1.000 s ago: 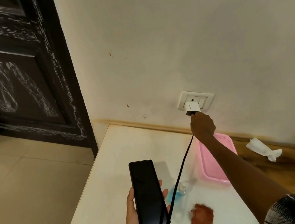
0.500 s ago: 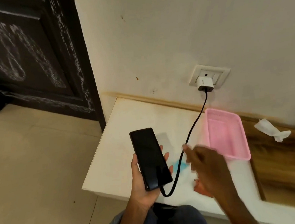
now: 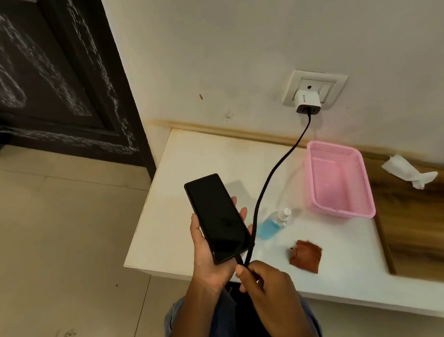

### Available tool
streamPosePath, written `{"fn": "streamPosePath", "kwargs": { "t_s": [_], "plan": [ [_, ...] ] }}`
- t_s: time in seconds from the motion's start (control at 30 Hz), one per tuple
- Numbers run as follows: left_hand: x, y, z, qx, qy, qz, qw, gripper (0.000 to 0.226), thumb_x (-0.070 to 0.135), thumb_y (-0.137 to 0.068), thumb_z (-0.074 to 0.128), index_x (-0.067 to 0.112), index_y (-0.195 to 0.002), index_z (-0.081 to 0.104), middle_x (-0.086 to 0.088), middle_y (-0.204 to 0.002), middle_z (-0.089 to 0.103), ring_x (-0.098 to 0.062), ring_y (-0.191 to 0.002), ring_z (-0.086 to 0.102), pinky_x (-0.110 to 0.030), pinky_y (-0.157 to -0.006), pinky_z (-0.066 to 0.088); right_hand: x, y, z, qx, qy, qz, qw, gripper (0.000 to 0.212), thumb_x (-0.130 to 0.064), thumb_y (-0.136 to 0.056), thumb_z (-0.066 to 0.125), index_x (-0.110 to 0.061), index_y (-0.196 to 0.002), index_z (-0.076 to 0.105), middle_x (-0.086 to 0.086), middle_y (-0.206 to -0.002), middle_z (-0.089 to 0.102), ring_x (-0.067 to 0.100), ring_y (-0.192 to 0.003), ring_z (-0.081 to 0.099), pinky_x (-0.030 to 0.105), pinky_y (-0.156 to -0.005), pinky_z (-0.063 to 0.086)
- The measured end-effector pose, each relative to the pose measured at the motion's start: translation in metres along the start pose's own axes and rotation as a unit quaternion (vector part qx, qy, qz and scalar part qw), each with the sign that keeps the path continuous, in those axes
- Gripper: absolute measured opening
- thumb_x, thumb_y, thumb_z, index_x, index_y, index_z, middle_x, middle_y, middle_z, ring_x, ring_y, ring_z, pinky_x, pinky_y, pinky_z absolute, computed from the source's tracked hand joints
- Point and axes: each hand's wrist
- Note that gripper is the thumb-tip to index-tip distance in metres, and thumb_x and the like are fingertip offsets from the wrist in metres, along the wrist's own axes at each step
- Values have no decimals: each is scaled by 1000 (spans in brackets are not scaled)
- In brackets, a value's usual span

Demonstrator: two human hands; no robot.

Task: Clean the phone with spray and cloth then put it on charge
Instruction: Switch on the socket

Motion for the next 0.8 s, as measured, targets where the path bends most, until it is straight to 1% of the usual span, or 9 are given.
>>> {"fn": "streamPosePath", "kwargs": {
  "t_s": [0.1,0.2,0.33,0.4,0.47,0.57,0.67,0.73,0.8],
  "plan": [
    [0,1,3,10,-6,-3,1000,65,63,-84,51,23,-134,55,-2,-146,48,-25,-125,54,-43,-101,45,2,-5,4,10,16,11,1000,28,-41,-94,46,-20,-88,62,-6,-85,68,2,-73,59,4,-61,38],
    [0,3,5,14,-15,-8,1000,64,63,-86,48,21,-135,55,-1,-146,49,-24,-116,59,-42,-98,47,0,-6,9,13,-20,29,999,23,-31,-96,47,-15,-89,62,-1,-86,69,7,-76,61,8,-67,42],
    [1,5,7,18,5,-7,1000,67,63,-88,44,21,-141,47,-1,-146,47,-23,-111,59,-41,-96,48,-6,-3,9,14,-80,35,996,23,-29,-94,51,-30,-72,52,-13,-69,61,-2,-60,59,6,-61,44],
    [1,4,5,16,2,-1,1000,66,63,-88,44,21,-140,49,-2,-146,48,-24,-109,60,-41,-94,50,-8,-4,8,3,-66,41,997,21,-31,-95,49,-29,-74,52,-13,-72,62,-4,-59,57,6,-61,43],
    [2,4,5,19,-6,2,1000,65,63,-88,45,21,-137,52,-2,-145,50,-24,-110,61,-42,-93,51,-7,-7,3,-32,-29,40,998,21,-36,-95,46,-24,-81,56,-9,-78,65,-2,-64,57,10,-68,46],
    [0,2,5,22,-7,1,1000,64,63,-85,51,22,-134,56,-2,-143,52,-25,-112,62,-42,-93,53,-7,-16,-23,-145,52,25,988,30,-48,-91,49,-21,-92,63,-7,-87,69,4,-76,62,25,-79,52],
    [-3,2,3,8,9,-14,1000,67,62,-80,59,23,-134,55,-2,-144,51,-25,-116,61,-42,-91,52,-11,-27,-68,-228,101,1,968,34,-55,-82,56,-25,-95,66,-11,-90,66,4,-83,61,24,-76,50],
    [-2,4,1,8,15,-4,1000,68,61,-79,61,23,-134,55,-1,-144,51,-25,-116,60,-42,-91,52,-15,-37,-99,-218,93,-18,971,35,-53,-83,56,-20,-85,67,-7,-83,67,8,-77,63,27,-73,52],
    [-1,2,-1,8,19,-1,1000,66,63,-81,57,23,-134,55,-2,-143,52,-25,-115,61,-42,-93,52,-16,-53,-132,-141,78,-31,986,31,-44,-87,55,-17,-80,68,-3,-76,68,11,-71,65,30,-72,53]
  ]
}}
Point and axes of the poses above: each hand's wrist, its own y-axis away from the middle knuckle, its own z-axis out of the palm, x = y × z
